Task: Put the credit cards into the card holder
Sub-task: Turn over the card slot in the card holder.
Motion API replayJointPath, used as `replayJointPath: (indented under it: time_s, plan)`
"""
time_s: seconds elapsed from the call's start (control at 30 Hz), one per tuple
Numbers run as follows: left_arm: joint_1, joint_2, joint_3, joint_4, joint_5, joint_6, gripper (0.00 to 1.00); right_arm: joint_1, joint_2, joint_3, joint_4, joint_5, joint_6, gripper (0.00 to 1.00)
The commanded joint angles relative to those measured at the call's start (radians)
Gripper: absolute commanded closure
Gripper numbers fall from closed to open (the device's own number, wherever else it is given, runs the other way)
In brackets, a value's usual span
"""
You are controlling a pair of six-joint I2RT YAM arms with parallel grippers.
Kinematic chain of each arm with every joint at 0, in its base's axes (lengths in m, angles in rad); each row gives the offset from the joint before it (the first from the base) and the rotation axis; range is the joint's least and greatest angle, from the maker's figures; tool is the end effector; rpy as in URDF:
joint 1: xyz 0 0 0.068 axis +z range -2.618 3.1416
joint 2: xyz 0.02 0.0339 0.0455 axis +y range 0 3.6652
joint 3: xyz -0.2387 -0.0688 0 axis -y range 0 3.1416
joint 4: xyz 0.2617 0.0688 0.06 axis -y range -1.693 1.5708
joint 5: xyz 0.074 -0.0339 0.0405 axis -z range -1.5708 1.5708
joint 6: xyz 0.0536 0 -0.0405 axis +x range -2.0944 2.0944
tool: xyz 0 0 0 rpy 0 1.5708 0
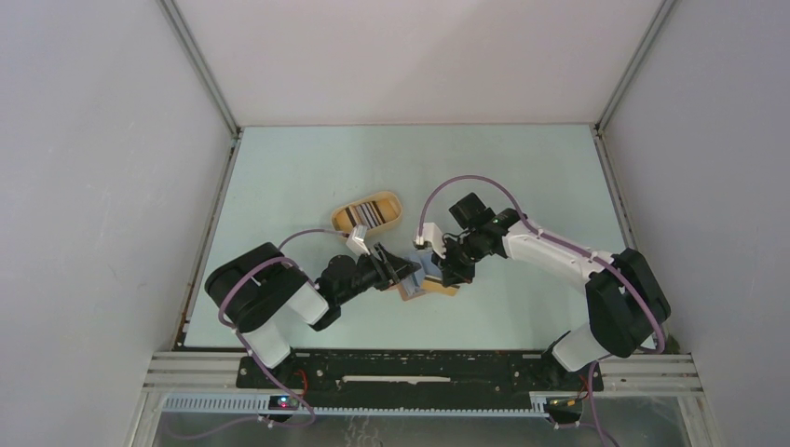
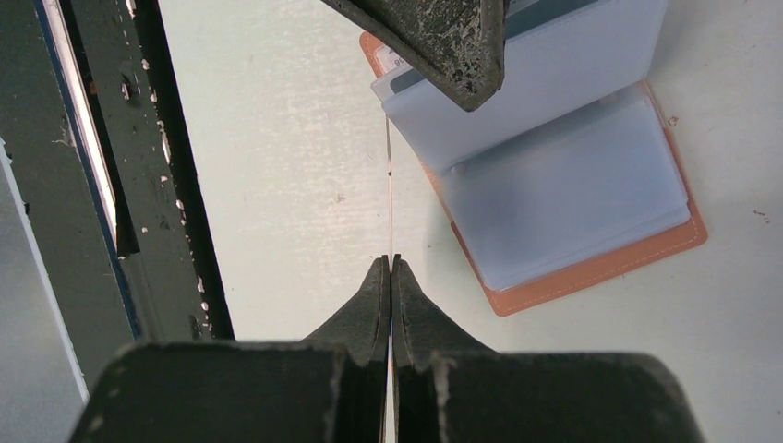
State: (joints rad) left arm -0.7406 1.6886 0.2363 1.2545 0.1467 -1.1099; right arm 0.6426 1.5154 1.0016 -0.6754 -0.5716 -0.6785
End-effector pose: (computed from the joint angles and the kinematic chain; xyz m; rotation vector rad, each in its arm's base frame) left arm 0.1889 -0.1833 0.0728 -0.2504 2.0007 -1.4064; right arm 0.2296 0.2081 0.1649 -1.7460 2.0018 0.7700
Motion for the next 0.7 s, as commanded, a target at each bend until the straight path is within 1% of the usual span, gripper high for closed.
replayJointPath:
  time_s: [0.0, 0.43, 0.5, 0.67]
  plan:
    - [0.008, 0.005, -0.006, 0.031, 0.016, -0.003, 0.38, -0.014, -0.038, -0.002, 0.016, 0.0, 0.008, 1.0]
    - [0.013, 0.009, -0.013, 0.044, 0.011, -0.011, 0.39, -0.047, -0.04, -0.001, 0.003, -0.017, 0.004, 1.0]
    - [0.012, 0.01, -0.013, 0.044, 0.008, -0.011, 0.4, -0.052, -0.04, -0.002, -0.001, -0.025, 0.002, 1.0]
    - [0.013, 0.015, -0.011, 0.042, 0.007, -0.014, 0.5, -0.064, -0.04, -0.002, -0.009, -0.028, -0.001, 1.0]
